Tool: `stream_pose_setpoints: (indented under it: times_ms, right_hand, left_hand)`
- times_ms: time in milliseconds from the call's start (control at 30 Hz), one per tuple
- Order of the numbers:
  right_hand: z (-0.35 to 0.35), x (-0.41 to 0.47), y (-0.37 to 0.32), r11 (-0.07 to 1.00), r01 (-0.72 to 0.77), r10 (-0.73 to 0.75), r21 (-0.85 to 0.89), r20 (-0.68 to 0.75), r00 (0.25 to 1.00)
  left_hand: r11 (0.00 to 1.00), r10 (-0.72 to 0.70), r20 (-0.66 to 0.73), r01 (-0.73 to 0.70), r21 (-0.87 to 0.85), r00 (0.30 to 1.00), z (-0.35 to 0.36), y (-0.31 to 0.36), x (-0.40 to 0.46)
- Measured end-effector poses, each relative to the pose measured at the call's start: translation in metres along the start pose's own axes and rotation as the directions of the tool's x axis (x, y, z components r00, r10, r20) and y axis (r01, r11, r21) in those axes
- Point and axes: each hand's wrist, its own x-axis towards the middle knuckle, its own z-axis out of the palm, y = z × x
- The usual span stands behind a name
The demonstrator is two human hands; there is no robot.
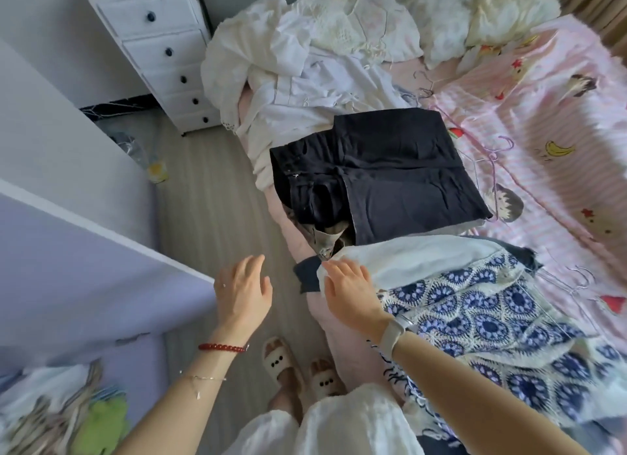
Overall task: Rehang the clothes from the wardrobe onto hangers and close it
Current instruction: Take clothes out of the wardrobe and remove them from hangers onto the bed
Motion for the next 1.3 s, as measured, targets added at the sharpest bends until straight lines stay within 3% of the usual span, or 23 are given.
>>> stream_pose_setpoints:
  times_ms: [200, 333, 533, 767, 933, 1067, 1200, 1300]
  right_hand:
    - [0.025, -0.018, -0.048, 0.977, 0.212, -0.210, -0.004, 0.111, 0.971]
    - [0.042, -0.019, -0.112, 0.915, 0.403, -0.392, -0.037, 0.163, 0.905]
    - [0.088, -0.034, -0.246, 0.741, 0.671, -0.646, -0.017, 0.256, 0.719]
    - [0.152, -0.089, -0.422, 0.437, 0.897, -0.858, 0.069, 0.331, 0.393]
    - [0.176, -0.139, -0.536, 0.264, 0.941, -0.937, 0.211, 0.288, 0.199]
    - [0.178, -0.178, -0.623, 0.142, 0.902, -0.975, 0.407, 0.215, 0.056]
    - [0.174, -0.214, -0.705, 0.146, 0.759, -0.978, 0.634, 0.207, 0.016]
    - [0.176, -0.231, -0.747, 0.141, 0.710, -0.966, 0.690, 0.253, -0.054]
  left_hand:
    - [0.979, -0.202, -0.087, 0.200, -0.029, 0.975, -0.016, -0.043, -0.076]
    - [0.930, -0.365, -0.218, 0.366, -0.038, 0.905, -0.053, -0.100, -0.123]
    - [0.801, -0.581, -0.351, 0.592, -0.087, 0.734, -0.105, -0.201, -0.204]
    - [0.546, -0.764, -0.506, 0.819, -0.176, 0.401, -0.169, -0.311, -0.327]
    - [0.586, -0.561, -0.752, 0.808, -0.064, 0.347, -0.230, -0.345, -0.395]
    - [0.482, -0.448, -0.858, 0.876, 0.006, 0.252, -0.272, -0.364, -0.429]
    - [0.287, -0.514, -0.842, 0.958, 0.010, 0.163, -0.289, -0.381, -0.445]
    - [0.236, -0.571, -0.796, 0.969, 0.077, 0.202, -0.281, -0.383, -0.440]
